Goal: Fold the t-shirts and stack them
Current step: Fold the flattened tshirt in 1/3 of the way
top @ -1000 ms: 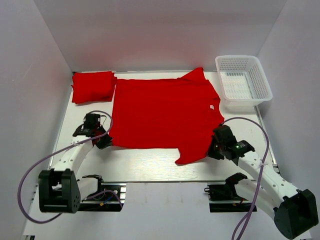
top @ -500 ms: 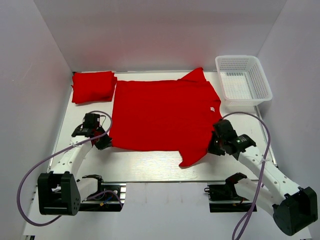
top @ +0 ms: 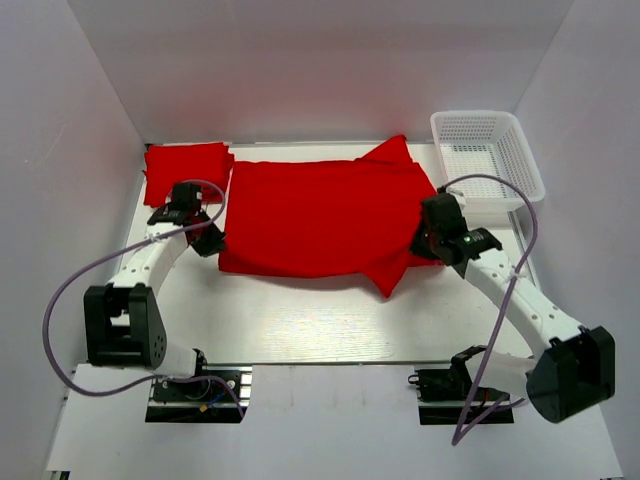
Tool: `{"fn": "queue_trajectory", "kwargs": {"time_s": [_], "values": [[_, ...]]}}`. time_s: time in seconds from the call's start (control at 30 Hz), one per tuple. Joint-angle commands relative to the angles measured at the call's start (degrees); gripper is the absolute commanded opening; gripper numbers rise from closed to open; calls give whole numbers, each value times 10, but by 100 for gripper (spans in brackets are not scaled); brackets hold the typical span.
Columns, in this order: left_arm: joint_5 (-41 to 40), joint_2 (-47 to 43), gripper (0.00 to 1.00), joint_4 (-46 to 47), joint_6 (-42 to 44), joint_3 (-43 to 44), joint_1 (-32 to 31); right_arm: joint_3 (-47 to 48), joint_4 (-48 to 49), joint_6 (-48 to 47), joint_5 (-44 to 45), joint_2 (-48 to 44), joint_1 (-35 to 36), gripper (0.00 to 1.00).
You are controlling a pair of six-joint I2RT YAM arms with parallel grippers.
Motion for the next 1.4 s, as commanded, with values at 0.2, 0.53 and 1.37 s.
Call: {"fn": "queue_trajectory", "kwargs": {"time_s": [0.2, 0.53, 1.37], "values": [[-46, 74, 0, 1, -7, 113, 2, 105, 66, -82, 17, 106, -42, 0], [-70, 186, 0, 32, -7, 206, 2, 187, 107, -106, -34, 219, -91, 0], [-75, 249, 0, 96, 43, 251, -3, 180, 84, -105, -104, 247, -129, 0]]}}
